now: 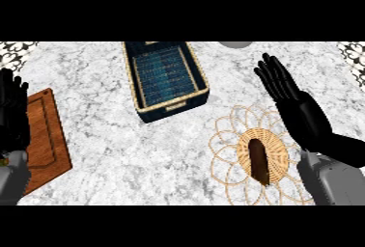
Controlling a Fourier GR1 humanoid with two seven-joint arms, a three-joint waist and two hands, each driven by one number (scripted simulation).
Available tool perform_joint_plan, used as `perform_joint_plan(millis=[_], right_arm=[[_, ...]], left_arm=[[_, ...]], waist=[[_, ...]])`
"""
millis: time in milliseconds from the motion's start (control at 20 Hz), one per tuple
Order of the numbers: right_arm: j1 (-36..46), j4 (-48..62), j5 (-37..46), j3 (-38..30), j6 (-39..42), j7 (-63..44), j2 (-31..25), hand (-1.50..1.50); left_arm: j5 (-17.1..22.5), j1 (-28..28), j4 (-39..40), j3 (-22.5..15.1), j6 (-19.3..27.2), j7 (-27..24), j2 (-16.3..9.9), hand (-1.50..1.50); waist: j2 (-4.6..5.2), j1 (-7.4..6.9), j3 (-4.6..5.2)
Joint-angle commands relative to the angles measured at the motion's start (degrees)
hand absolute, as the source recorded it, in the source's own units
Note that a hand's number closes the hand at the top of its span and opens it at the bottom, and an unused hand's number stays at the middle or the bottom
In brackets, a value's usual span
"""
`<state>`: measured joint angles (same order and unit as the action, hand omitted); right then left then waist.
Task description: Pick the sweet potato from the placemat and place it in the basket
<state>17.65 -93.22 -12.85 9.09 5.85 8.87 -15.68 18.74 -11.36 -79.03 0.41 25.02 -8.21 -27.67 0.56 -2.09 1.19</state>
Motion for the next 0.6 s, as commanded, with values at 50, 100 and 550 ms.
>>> perform_joint_plan(millis=[50,100,550], right_arm=[[-2.22,4.94,-1.40,-0.59,6.87,1.30,-3.03,1.50],[-1.43,8.67,-3.62,-2.32,9.65,1.09,-4.97,1.50],[-11.61,1.66,18.12,10.33,4.35,26.13,0.95,-1.50]], left_arm=[[-3.02,1.72,-0.26,-4.13,-1.69,4.00,-0.49,0.00],[-3.91,2.17,0.02,-7.58,-3.15,6.22,-0.33,0.00],[-5.56,-1.01,4.84,-15.82,-9.99,14.29,1.07,0.00]], waist=[[-0.50,1.94,-1.24],[-0.26,1.83,-1.31],[-0.65,3.98,-1.24]])
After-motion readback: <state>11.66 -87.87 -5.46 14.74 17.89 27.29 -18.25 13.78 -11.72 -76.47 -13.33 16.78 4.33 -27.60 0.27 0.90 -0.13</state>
